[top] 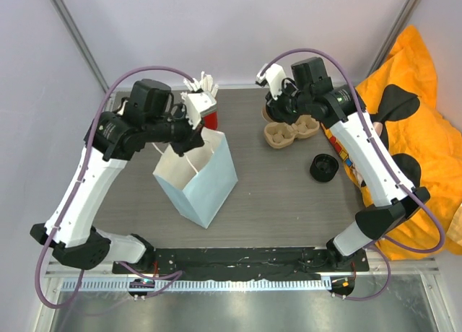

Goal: Pack the takeout coffee

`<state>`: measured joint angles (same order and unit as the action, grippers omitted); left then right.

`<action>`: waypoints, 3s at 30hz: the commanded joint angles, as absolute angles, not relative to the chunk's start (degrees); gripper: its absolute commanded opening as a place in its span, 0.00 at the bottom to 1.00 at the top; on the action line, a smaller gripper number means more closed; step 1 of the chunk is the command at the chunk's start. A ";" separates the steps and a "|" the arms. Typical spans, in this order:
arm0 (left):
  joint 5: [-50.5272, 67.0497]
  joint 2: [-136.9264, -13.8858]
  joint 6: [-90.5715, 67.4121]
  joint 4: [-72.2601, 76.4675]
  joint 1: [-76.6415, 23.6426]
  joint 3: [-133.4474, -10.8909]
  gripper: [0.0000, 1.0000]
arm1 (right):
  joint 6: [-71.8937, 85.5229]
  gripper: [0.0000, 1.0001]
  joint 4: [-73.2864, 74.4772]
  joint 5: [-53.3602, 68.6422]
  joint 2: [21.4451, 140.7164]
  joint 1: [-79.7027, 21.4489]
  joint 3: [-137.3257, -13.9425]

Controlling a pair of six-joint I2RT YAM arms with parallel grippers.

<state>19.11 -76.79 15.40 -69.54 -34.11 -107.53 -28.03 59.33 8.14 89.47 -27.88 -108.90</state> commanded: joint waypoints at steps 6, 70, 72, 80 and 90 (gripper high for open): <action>25.48 -80.33 16.00 -68.99 -39.55 -109.60 0.25 | -26.89 0.01 56.78 6.77 86.40 -26.46 -108.72; 12.21 -64.07 8.70 -51.59 -16.87 -90.18 0.50 | -18.90 0.01 63.72 28.13 103.44 -48.95 -130.25; 12.48 -64.16 8.35 -51.50 -16.87 -90.18 0.49 | -18.81 0.01 63.63 27.86 104.32 -49.48 -130.25; 12.66 -64.42 7.30 -51.33 -16.87 -90.35 0.46 | -18.98 0.01 63.81 24.26 104.76 -53.17 -126.48; 10.37 -64.25 6.06 -50.63 -16.87 -89.47 0.36 | -19.86 0.01 64.16 18.11 107.23 -54.40 -124.19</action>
